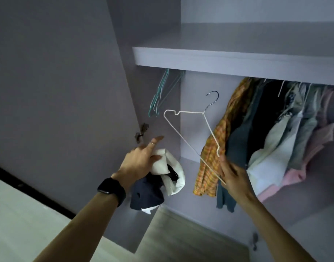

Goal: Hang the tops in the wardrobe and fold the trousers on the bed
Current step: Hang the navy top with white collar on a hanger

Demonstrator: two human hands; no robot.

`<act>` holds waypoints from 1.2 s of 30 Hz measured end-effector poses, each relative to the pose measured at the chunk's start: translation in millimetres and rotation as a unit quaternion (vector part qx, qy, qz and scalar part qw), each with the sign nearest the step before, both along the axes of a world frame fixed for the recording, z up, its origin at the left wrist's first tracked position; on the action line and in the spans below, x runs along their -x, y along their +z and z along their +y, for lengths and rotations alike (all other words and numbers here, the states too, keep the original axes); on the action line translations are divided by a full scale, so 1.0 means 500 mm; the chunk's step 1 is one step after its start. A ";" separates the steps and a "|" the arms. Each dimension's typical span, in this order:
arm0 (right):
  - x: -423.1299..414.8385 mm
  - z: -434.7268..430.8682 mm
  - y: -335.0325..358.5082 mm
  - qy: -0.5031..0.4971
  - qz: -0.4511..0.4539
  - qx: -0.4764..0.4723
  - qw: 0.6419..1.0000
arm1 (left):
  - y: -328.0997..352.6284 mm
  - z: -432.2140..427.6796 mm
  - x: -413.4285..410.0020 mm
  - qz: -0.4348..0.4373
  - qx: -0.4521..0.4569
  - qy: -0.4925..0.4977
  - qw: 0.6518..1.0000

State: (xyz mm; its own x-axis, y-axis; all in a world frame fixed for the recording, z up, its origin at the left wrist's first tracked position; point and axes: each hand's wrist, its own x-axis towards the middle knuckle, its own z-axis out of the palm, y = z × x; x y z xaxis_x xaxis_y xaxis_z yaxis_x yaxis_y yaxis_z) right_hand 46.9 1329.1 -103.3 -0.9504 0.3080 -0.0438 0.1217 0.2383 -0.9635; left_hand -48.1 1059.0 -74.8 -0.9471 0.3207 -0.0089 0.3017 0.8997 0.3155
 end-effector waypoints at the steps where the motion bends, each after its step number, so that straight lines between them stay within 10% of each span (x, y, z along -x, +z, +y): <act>1: -0.021 0.005 -0.007 0.005 -0.006 0.010 1.000 | -0.013 0.017 -0.010 -0.019 0.010 -0.018 1.000; 13: -0.126 0.092 -0.111 0.174 -0.038 -0.091 0.980 | -0.076 0.111 -0.073 0.081 -0.009 -0.088 0.993; 22: 0.005 0.119 -0.001 0.194 -0.130 0.164 0.959 | -0.037 0.112 -0.067 0.061 0.060 -0.105 0.991; 27: 0.096 0.085 0.081 0.112 -0.146 0.336 0.924 | -0.015 0.136 -0.061 0.055 0.147 -0.155 0.975; 36: 0.082 0.077 0.102 -0.176 0.025 0.177 0.968 | 0.098 0.127 -0.063 0.010 -0.070 -0.038 0.997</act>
